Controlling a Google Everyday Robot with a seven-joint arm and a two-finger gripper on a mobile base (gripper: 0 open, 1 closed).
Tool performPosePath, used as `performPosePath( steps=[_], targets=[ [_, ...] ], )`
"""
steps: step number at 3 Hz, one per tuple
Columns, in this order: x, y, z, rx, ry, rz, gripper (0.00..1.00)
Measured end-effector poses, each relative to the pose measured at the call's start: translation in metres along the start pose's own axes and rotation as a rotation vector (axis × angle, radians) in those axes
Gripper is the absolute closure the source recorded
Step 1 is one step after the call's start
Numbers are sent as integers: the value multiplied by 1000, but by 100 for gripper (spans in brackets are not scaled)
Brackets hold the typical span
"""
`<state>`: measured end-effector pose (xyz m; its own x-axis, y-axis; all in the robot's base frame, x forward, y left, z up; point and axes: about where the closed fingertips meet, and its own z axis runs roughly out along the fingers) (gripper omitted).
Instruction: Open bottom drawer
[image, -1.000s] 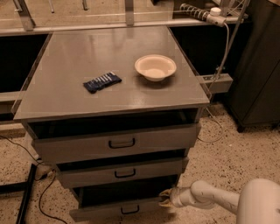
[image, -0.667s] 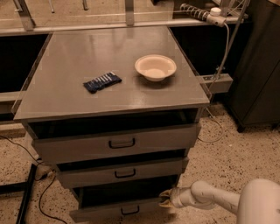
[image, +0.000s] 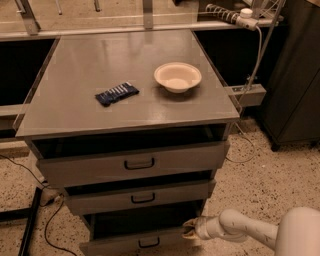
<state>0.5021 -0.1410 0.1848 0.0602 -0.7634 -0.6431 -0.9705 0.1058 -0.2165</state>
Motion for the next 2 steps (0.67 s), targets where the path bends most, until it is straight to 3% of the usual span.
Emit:
performPosePath(
  steps=[2],
  targets=[
    [6,11,0,-7,-34,18,12]
  ],
)
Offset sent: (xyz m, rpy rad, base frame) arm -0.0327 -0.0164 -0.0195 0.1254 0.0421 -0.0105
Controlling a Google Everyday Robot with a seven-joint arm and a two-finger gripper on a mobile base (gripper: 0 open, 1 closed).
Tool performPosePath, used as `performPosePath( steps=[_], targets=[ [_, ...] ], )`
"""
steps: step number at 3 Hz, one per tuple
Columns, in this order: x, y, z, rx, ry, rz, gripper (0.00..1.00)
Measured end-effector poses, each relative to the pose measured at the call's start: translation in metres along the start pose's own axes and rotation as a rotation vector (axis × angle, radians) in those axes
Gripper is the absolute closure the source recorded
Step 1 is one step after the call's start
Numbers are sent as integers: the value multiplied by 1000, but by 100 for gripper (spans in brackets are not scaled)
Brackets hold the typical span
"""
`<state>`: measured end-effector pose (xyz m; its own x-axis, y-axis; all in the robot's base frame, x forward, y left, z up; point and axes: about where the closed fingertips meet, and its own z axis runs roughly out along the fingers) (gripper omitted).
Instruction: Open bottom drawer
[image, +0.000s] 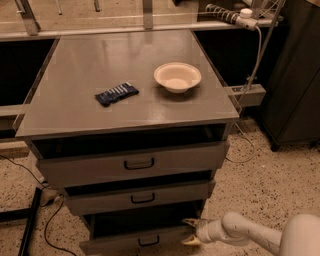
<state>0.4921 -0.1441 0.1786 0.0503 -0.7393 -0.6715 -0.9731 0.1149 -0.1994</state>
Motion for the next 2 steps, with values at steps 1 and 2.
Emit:
performPosePath(
  steps=[1,2],
  targets=[
    [2,9,-1,-4,-19,14,14],
    [15,32,-9,-5,-39,49,38]
  ],
)
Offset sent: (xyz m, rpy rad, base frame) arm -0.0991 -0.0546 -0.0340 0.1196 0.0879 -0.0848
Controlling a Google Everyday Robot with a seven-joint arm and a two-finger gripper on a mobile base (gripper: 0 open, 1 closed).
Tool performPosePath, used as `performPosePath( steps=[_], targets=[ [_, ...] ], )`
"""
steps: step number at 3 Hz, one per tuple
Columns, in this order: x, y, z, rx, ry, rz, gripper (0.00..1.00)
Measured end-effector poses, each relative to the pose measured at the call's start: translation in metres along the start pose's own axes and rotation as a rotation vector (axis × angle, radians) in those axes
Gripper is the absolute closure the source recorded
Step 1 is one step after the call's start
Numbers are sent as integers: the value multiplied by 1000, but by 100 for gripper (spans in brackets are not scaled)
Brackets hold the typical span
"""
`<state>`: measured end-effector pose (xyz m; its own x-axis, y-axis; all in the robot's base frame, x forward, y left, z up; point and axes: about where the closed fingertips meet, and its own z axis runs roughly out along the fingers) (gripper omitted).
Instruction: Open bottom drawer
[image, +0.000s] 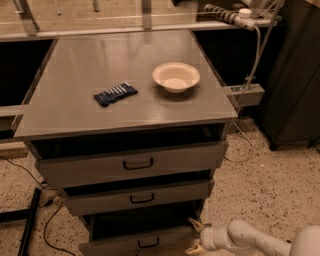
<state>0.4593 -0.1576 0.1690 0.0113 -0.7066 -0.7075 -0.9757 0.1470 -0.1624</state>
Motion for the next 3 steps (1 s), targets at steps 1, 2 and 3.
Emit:
performPosePath(
  steps=[1,2,3],
  targets=[
    [-5,-1,-5,0,0,0,61],
    [-10,-3,-8,0,-1,0,83],
    [-13,-3,-12,0,-1,0,100]
  ],
)
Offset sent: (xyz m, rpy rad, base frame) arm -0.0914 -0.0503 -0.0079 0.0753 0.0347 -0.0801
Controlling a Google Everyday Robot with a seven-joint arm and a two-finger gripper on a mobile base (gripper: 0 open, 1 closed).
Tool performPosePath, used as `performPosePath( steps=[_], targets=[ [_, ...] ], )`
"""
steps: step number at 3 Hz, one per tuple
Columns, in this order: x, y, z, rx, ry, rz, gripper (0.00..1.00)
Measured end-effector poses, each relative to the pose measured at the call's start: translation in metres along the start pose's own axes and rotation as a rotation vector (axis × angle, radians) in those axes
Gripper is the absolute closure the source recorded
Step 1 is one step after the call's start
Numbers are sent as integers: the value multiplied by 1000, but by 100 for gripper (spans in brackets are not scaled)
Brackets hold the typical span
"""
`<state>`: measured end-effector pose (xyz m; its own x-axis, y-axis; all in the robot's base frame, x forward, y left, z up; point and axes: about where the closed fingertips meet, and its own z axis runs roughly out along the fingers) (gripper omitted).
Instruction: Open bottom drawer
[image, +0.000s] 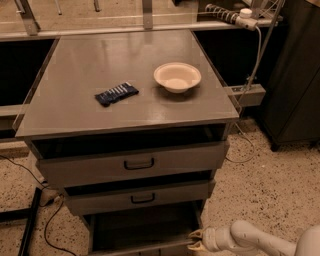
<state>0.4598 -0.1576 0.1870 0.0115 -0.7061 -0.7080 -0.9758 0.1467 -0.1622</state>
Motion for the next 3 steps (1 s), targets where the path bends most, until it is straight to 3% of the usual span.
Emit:
performPosePath(
  steps=[1,3],
  targets=[
    [-2,9,-4,10,-8,-16,100],
    [-2,9,-4,10,-8,-16,58]
  ],
)
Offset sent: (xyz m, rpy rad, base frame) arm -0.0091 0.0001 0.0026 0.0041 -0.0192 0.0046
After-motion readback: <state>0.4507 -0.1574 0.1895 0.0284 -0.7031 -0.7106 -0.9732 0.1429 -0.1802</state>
